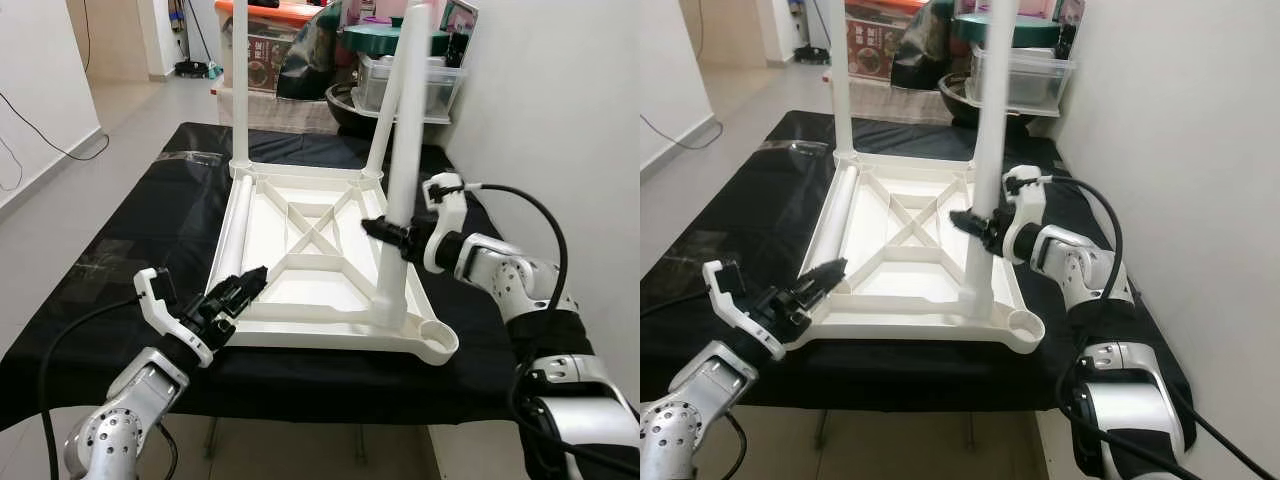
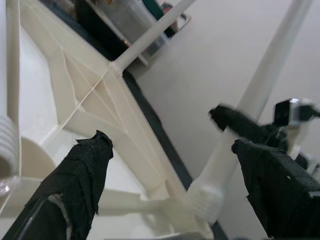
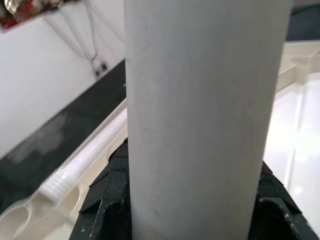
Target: Building children table
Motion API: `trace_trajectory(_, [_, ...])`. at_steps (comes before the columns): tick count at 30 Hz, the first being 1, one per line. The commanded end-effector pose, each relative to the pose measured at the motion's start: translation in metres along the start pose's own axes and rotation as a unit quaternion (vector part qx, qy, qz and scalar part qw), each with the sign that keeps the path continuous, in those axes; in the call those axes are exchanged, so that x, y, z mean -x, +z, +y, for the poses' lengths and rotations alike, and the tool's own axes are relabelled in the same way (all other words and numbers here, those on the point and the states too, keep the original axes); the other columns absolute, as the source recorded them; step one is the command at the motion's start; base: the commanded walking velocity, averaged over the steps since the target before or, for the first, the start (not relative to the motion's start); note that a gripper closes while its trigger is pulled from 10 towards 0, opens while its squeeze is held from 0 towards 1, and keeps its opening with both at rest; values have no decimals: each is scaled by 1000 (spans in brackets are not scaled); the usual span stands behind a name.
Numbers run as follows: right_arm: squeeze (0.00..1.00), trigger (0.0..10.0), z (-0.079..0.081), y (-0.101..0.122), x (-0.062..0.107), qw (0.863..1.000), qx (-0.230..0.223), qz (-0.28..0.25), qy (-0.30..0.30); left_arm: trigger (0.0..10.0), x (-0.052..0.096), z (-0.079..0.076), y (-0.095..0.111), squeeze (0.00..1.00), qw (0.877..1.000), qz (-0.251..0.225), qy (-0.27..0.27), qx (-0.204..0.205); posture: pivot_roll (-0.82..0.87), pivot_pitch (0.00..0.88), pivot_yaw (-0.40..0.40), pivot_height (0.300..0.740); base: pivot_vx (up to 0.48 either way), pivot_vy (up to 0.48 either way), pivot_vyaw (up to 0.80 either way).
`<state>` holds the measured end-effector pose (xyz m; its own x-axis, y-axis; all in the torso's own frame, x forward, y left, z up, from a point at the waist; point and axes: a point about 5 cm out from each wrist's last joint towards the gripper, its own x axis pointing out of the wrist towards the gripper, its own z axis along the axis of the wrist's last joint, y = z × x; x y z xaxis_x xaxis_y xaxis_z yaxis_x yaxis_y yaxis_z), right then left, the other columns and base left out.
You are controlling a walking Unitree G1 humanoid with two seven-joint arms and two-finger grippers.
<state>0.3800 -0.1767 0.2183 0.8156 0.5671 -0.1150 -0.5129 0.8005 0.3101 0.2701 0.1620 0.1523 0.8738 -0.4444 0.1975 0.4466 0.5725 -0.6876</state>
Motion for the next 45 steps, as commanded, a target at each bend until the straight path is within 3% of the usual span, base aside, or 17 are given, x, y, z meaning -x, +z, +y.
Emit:
trace_trajectory(1, [0, 0, -3, 6, 1, 999, 5, -27, -25, 10000, 0, 1, -6, 0, 1000, 19, 3, -15, 79, 0, -95, 740, 0, 0, 0])
trace_trajectory(3, [0, 0, -5, 6, 1, 999, 6, -38, -37, 10000, 0, 1, -8, 0, 999, 27, 1, -23, 79, 0, -95, 740, 0, 0, 0])
trace_trajectory(6, [0, 0, -25, 7, 7, 991, 14, -60, -119, 10000, 2, 4, -15, 0, 996, 56, 13, -65, 88, 0, -96, 740, 0, 0, 0])
trace_trajectory(10, [0, 0, -38, 5, 12, 984, 14, -70, -164, 10000, 7, 10, -14, 0, 996, 55, 32, -67, 90, 0, -99, 740, 0, 0, 0])
trace_trajectory(16, [0, 0, -41, 10, 14, 979, -14, -95, -178, 10000, 8, 12, -17, 0, 995, 58, 40, -69, 83, 0, -96, 740, 0, 0, 0])
trace_trajectory(17, [0, 0, -41, 14, 14, 977, -45, -117, -171, 10000, 8, 11, -21, 0, 995, 64, 37, -72, 80, 0, -92, 740, 0, 0, 0])
trace_trajectory(30, [0, 0, -24, 7, 3, 979, -113, -150, -80, 10000, 12, 4, -27, 0, 993, 83, 0, -81, 85, 0, -91, 740, 0, 0, 0])
trace_trajectory(33, [0, 0, -20, 7, 2, 979, -115, -157, -64, 10000, 11, 2, -28, 0, 993, 83, -6, -78, 80, 0, -90, 740, 0, 0, 0])
trace_trajectory(38, [0, 0, 5, 9, -1, 979, -97, -173, 43, 10000, 12, -8, -35, 0, 991, 103, -49, -69, 79, 0, -88, 740, 0, 0, 0])
trace_trajectory(45, [0, 0, 20, 10, -7, 977, -86, -168, 98, 10000, 17, -14, -39, 0, 986, 129, -84, -71, 93, 0, -94, 740, 0, 0, 0])
